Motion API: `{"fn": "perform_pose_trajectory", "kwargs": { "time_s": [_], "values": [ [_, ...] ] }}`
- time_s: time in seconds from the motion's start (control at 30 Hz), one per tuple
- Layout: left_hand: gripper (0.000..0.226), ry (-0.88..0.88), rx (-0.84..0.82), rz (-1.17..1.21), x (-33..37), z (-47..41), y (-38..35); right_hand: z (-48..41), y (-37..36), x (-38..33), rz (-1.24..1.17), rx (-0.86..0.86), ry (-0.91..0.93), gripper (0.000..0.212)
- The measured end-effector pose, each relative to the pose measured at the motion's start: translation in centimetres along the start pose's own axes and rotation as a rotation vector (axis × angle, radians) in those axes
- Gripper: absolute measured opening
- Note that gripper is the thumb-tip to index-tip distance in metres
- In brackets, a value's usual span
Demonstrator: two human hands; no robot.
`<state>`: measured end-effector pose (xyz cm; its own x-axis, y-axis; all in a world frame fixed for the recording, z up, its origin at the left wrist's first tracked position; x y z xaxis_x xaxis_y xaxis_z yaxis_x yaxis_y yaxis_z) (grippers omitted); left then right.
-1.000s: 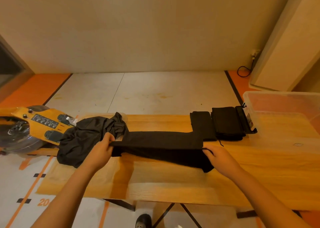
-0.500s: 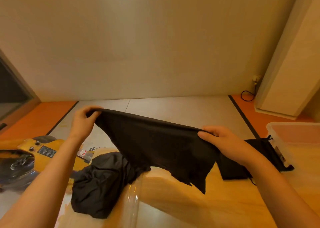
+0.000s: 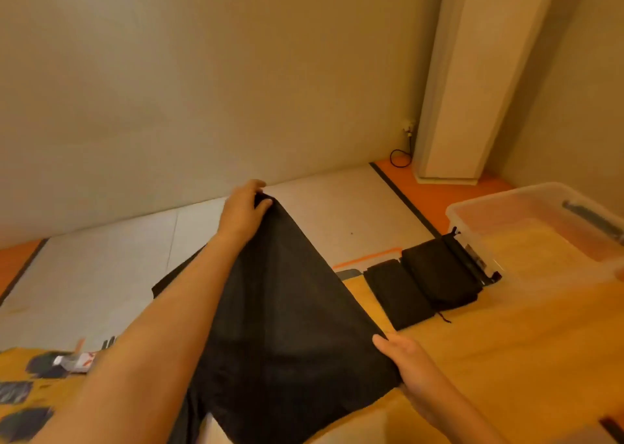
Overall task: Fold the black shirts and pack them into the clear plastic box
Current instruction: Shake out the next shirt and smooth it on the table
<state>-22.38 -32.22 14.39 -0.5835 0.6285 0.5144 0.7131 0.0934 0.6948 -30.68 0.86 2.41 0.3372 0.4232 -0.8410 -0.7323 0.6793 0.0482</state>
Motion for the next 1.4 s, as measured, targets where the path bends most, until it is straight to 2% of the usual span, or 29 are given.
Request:
{"fn": "perform_pose_trajectory", "kwargs": {
  "time_s": [0.07, 0.17, 0.23, 0.3, 0.43, 0.5, 0.63, 0.73, 0.9, 1.0, 1.1, 1.27, 1.33, 1.4],
  "values": [
    [0.054, -0.051, -0.208, -0.165, 0.5, 4.8, -6.7, -1.3, 2.6, 5.2, 0.139, 0.102, -0.116, 0.024],
    [0.065, -0.091, -0.437, -0.286, 0.2, 15.3, -12.6, -1.6, 6.7, 11.5, 0.352, 0.139, -0.244, 0.028],
    [0.066, -0.079, -0.526, -0.3, -0.4, 22.4, -13.6, -1.3, 8.8, 13.6, 0.312, 0.146, -0.326, 0.02],
    [0.065, -0.017, -0.558, -0.295, -1.3, 27.8, -13.3, -1.4, 10.4, 14.3, 0.334, 0.186, -0.32, 0.015],
    [0.065, 0.131, -0.499, -0.296, -2.3, 34.3, -11.0, -3.6, 11.9, 13.4, 0.725, 0.427, 0.102, 0.015],
    [0.064, 0.181, -0.469, -0.307, -2.1, 36.2, -10.0, -4.3, 10.1, 12.2, 0.913, 0.434, 0.318, 0.032],
    [0.067, 0.248, -0.462, -0.374, -2.1, 39.1, -8.6, -5.1, 3.3, 11.7, 1.213, 0.218, 0.676, 0.056],
    [0.072, 0.293, -0.485, -0.418, -2.6, 40.7, -8.2, -5.1, 0.0, 13.6, 1.37, 0.071, 0.857, 0.068],
    [0.078, 0.393, -0.511, -0.429, -4.0, 42.9, -7.9, -6.2, -0.8, 16.9, 1.458, 0.032, 0.863, 0.077],
    [0.078, 0.387, -0.55, -0.454, -4.3, 44.1, -7.9, -6.2, -0.3, 18.3, 1.462, 0.019, 0.843, 0.071],
    [0.078, 0.355, -0.566, -0.454, -4.5, 44.3, -8.1, -5.4, -0.3, 19.4, 1.435, 0.092, 0.775, 0.068],
    [0.089, 0.245, -0.613, -0.391, -5.8, 43.9, -7.3, -4.3, -0.4, 20.5, 1.349, 0.209, 0.808, 0.061],
    [0.081, 0.219, -0.601, -0.379, -5.8, 43.8, -6.8, -4.3, -0.4, 20.1, 1.336, 0.202, 0.84, 0.069],
    [0.074, 0.191, -0.506, -0.339, -4.8, 43.9, -6.2, -4.0, -0.3, 19.5, 1.325, 0.18, 0.88, 0.08]
  ]
}}
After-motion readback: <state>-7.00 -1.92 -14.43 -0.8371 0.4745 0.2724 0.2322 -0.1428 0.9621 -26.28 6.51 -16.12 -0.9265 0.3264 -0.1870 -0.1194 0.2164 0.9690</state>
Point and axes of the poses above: each hand's wrist, its own z-axis away from the middle knuckle, its own y-axis out of the back of the hand, x = y × z, the point moved 5 cm from there along -z, towards the middle knuckle, and after that the axes turned 14 degrees about x, right-handed, at the moved point
